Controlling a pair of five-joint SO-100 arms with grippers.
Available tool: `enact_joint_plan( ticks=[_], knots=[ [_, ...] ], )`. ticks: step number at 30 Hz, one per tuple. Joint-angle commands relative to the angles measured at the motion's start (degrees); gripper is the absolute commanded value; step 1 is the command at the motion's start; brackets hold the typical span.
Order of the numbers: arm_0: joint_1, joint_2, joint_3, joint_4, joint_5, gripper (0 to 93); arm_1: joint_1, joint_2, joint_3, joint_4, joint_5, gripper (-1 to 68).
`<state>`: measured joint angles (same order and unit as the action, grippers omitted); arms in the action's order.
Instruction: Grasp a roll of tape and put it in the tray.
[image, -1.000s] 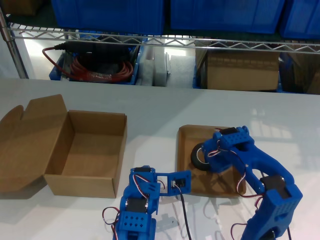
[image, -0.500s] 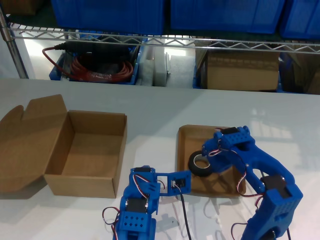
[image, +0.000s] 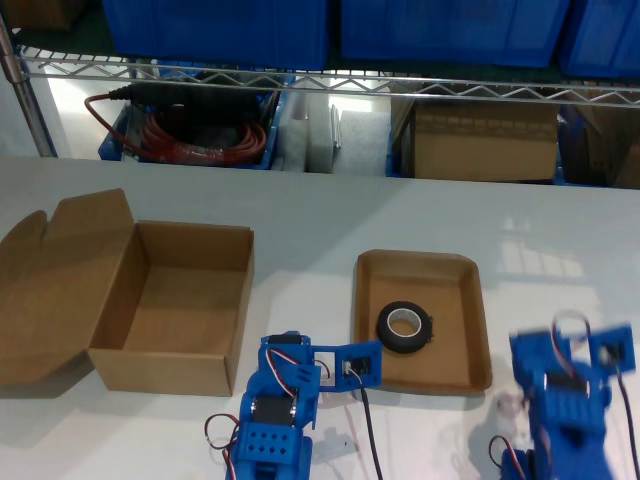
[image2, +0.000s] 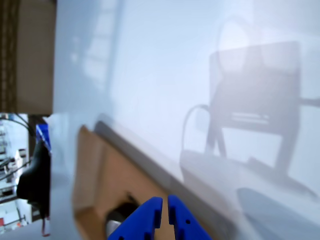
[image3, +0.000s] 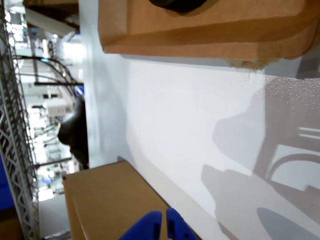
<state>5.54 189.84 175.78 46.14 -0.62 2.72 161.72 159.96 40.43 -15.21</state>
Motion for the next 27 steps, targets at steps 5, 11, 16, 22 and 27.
enact_joint_plan(
  ticks=[5,11,16,22,27],
  knots=[
    [-0.44,0.62,1.85,-0.7,0.18,0.2,2.9,22.76,13.62,7.38,-1.76,0.1],
    [-0.44,0.62,1.85,-0.7,0.18,0.2,2.81,26.54,14.41,10.37,-1.41,0.1],
    [-0.44,0.62,1.85,-0.7,0.18,0.2,2.64,26.54,14.41,10.55,-1.49,0.1],
    [-0.44,0.62,1.85,-0.7,0.18,0.2,2.29,26.54,14.41,10.55,-1.32,0.1],
    [-0.44,0.62,1.85,-0.7,0.18,0.2,2.29,26.54,14.33,10.81,-0.18,0.1]
  ],
)
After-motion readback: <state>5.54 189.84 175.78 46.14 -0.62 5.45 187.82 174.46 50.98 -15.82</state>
